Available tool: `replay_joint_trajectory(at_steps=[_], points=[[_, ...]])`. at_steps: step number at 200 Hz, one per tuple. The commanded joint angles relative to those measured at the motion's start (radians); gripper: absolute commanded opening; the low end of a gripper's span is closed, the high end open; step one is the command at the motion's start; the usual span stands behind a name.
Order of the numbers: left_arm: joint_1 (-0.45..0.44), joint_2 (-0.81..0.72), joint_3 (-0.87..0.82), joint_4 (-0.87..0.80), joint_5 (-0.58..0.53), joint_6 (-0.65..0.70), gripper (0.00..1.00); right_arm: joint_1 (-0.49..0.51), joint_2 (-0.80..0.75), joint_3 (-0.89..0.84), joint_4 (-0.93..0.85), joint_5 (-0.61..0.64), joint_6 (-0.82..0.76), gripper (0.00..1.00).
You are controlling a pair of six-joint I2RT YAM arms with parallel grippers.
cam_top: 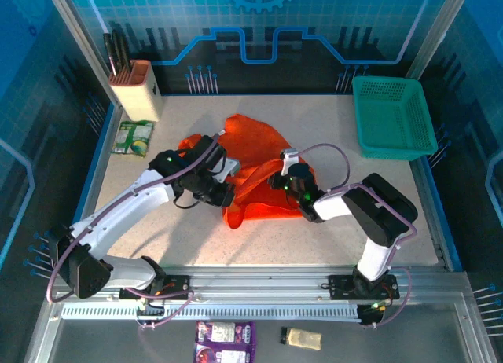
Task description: Fold the inside-out t-shirt
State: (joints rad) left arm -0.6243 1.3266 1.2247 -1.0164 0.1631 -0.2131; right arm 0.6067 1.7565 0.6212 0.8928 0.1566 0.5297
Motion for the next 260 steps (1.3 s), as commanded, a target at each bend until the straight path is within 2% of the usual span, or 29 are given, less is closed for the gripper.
replay_joint_trajectory(at_steps=[1,27,36,50,69,86,115,142,178,198,218,230,246,260], points=[[0.011,0.037,-0.046,0.030,-0.140,-0.054,0.00,-0.052,-0.069,-0.014,-0.039,-0.091,0.048,0.28],[0.013,0.158,-0.041,0.084,-0.222,-0.030,0.03,-0.068,-0.150,-0.023,-0.174,-0.159,0.041,0.22],[0.012,0.192,-0.031,0.111,-0.232,-0.018,0.07,-0.070,-0.176,-0.019,-0.229,-0.174,0.042,0.20],[0.012,0.218,-0.012,0.165,-0.212,0.014,0.18,-0.073,-0.203,0.001,-0.326,-0.179,0.054,0.17],[0.011,0.209,0.013,0.236,-0.147,0.072,0.42,-0.076,-0.222,0.049,-0.462,-0.191,0.078,0.15],[0.003,0.191,0.052,0.269,-0.118,0.129,0.52,-0.078,-0.223,0.091,-0.558,-0.215,0.099,0.13],[-0.039,0.192,0.097,0.306,-0.110,0.199,0.54,-0.087,-0.211,0.163,-0.710,-0.258,0.129,0.12],[-0.110,0.276,0.126,0.348,-0.155,0.247,0.55,-0.102,-0.207,0.203,-0.782,-0.312,0.177,0.13],[-0.124,0.356,0.104,0.426,-0.271,0.240,0.63,-0.106,-0.228,0.234,-0.842,-0.354,0.202,0.12],[-0.124,0.382,0.107,0.458,-0.262,0.258,0.65,-0.105,-0.238,0.239,-0.859,-0.359,0.205,0.12],[-0.124,0.422,0.147,0.440,-0.243,0.275,0.64,-0.105,-0.243,0.242,-0.874,-0.361,0.204,0.12],[-0.124,0.438,0.163,0.434,-0.260,0.281,0.57,-0.105,-0.246,0.242,-0.877,-0.360,0.205,0.12],[-0.123,0.435,0.176,0.428,-0.278,0.287,0.29,-0.105,-0.251,0.245,-0.895,-0.351,0.201,0.12],[-0.121,0.412,0.181,0.427,-0.269,0.291,0.12,-0.103,-0.260,0.253,-0.933,-0.324,0.184,0.13]])
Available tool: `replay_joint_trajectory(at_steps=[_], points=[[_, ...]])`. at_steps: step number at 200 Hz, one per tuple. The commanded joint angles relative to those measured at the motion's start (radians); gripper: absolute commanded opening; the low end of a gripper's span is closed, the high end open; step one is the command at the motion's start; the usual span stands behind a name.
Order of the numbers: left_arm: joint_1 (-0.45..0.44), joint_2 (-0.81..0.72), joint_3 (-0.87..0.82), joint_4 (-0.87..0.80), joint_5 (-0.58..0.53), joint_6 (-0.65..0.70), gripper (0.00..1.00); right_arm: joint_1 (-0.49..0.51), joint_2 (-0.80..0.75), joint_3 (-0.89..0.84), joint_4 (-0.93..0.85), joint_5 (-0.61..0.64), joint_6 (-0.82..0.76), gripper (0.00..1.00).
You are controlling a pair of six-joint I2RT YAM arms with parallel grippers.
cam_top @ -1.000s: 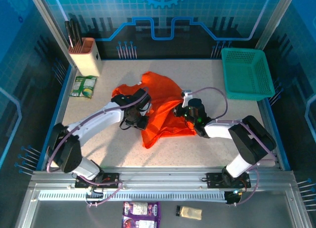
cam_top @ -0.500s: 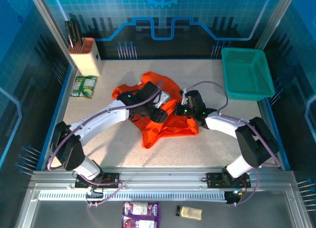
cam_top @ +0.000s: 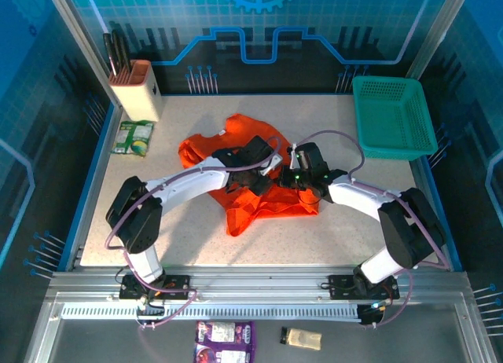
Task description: Fold the inside-out t-shirt
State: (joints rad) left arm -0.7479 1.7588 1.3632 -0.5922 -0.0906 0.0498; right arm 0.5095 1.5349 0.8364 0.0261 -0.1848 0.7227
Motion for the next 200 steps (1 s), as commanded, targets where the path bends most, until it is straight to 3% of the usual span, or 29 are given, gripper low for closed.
replay_joint_trajectory(at_steps=[1,21,67,90,118,157,200], points=[[0.003,-0.022,0.043,0.001,-0.015,0.028,0.11,-0.006,-0.040,0.038,-0.070,0.021,-0.010,0.13],[0.013,-0.052,0.073,-0.027,0.025,0.022,0.00,-0.007,-0.067,0.034,-0.123,0.063,-0.041,0.15],[0.056,-0.106,0.183,-0.124,0.111,-0.025,0.00,0.037,-0.225,-0.070,-0.148,0.069,-0.120,0.24],[0.061,-0.114,0.258,-0.193,0.150,-0.033,0.00,0.135,-0.332,-0.165,-0.116,0.165,-0.166,0.23],[0.062,-0.119,0.333,-0.272,0.178,-0.036,0.00,0.303,-0.410,-0.269,-0.033,0.361,-0.267,0.13],[0.063,-0.151,0.369,-0.322,0.243,-0.034,0.00,0.368,-0.249,-0.282,0.154,0.434,-0.385,0.05],[0.064,-0.180,0.394,-0.377,0.301,-0.030,0.00,0.324,-0.006,-0.215,0.394,0.446,-0.459,0.07]])
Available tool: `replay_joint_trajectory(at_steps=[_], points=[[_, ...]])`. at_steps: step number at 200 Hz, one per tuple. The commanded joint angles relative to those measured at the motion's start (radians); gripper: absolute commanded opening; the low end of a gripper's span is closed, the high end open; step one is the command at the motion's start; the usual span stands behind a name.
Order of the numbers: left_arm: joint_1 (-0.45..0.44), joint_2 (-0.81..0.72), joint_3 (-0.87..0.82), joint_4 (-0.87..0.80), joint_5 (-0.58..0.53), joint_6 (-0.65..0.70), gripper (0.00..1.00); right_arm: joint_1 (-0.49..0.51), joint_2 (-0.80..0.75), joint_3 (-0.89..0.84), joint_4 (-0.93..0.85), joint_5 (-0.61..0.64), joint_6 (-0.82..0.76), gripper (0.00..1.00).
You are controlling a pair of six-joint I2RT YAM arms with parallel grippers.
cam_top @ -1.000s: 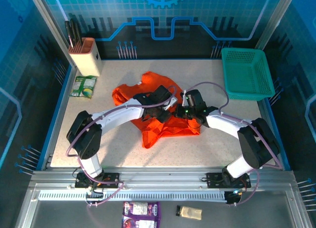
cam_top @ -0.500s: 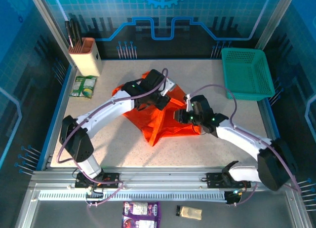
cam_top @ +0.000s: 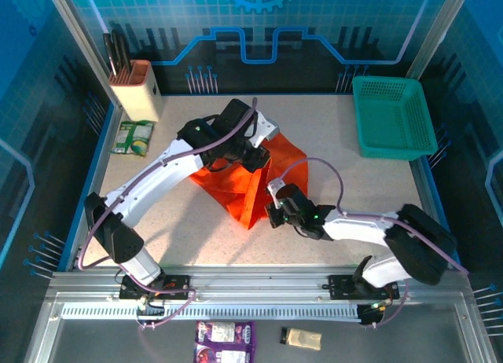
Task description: Fold the inside-out t-shirt
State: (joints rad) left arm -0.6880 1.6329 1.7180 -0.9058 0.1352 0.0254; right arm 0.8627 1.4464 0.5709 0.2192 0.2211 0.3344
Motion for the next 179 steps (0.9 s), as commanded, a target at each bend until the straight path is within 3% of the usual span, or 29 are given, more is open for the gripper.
replay_joint_trajectory(at_steps=[1,19,41,79,126,179], points=[[0.005,-0.056,0.040,-0.063,0.077,-0.006,0.00,-0.031,0.088,0.052,0.206,0.038,-0.071,0.07],[0.002,-0.070,0.047,-0.067,0.112,-0.025,0.00,-0.032,0.161,0.093,0.283,0.054,-0.102,0.08],[0.001,-0.074,0.068,-0.056,0.136,-0.049,0.00,-0.002,0.223,0.068,0.517,0.058,-0.144,0.11],[0.001,-0.045,0.114,-0.063,0.066,-0.057,0.00,0.070,0.215,0.023,0.633,0.095,-0.132,0.14],[0.001,0.032,0.192,-0.120,0.036,-0.038,0.00,0.171,0.167,-0.013,0.584,0.150,-0.038,0.13],[-0.020,-0.008,0.171,-0.133,0.163,-0.036,0.00,0.054,0.259,0.069,0.593,0.079,0.035,0.10]])
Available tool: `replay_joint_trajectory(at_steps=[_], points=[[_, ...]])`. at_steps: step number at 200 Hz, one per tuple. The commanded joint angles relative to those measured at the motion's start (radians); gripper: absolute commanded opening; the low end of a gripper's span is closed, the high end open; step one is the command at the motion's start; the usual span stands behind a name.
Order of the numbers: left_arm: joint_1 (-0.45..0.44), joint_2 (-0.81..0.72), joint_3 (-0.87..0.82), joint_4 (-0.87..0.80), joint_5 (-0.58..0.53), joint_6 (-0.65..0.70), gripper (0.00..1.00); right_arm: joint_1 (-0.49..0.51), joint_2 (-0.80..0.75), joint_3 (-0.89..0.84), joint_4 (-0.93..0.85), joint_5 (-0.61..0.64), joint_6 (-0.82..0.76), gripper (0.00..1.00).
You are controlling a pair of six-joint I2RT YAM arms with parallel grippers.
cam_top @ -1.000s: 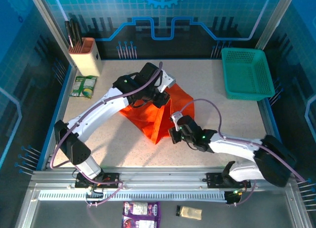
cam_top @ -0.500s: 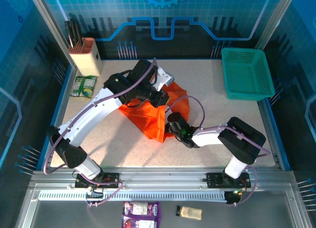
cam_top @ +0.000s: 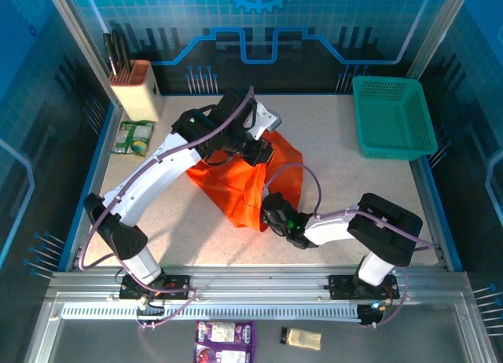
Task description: Fold the inside-out t-shirt
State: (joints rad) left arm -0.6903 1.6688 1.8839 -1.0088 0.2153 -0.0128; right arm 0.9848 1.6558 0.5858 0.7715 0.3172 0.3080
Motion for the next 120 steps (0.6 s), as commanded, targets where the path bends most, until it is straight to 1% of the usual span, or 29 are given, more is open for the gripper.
replay_joint_trajectory(at_steps=[1,17,38,57,75,99,120], points=[[-0.019,-0.046,0.004,-0.031,0.085,0.002,0.00,-0.071,0.052,0.055,0.043,-0.017,0.064,0.09],[-0.036,-0.071,-0.006,-0.025,0.120,-0.004,0.00,-0.113,0.108,0.086,0.084,-0.050,0.083,0.09],[-0.069,-0.091,0.004,-0.021,0.174,-0.006,0.00,-0.128,0.187,0.162,0.108,-0.097,0.061,0.11],[-0.103,-0.094,0.035,-0.033,0.220,0.004,0.00,-0.132,0.258,0.228,0.130,-0.128,0.069,0.15],[-0.131,-0.097,0.072,-0.060,0.246,0.016,0.00,-0.142,0.309,0.251,0.171,-0.162,0.090,0.19],[-0.150,-0.110,0.088,-0.074,0.286,0.022,0.00,-0.149,0.343,0.277,0.155,-0.192,0.104,0.23],[-0.152,-0.128,0.084,-0.070,0.307,0.025,0.00,-0.158,0.325,0.248,0.132,-0.187,0.127,0.30]])
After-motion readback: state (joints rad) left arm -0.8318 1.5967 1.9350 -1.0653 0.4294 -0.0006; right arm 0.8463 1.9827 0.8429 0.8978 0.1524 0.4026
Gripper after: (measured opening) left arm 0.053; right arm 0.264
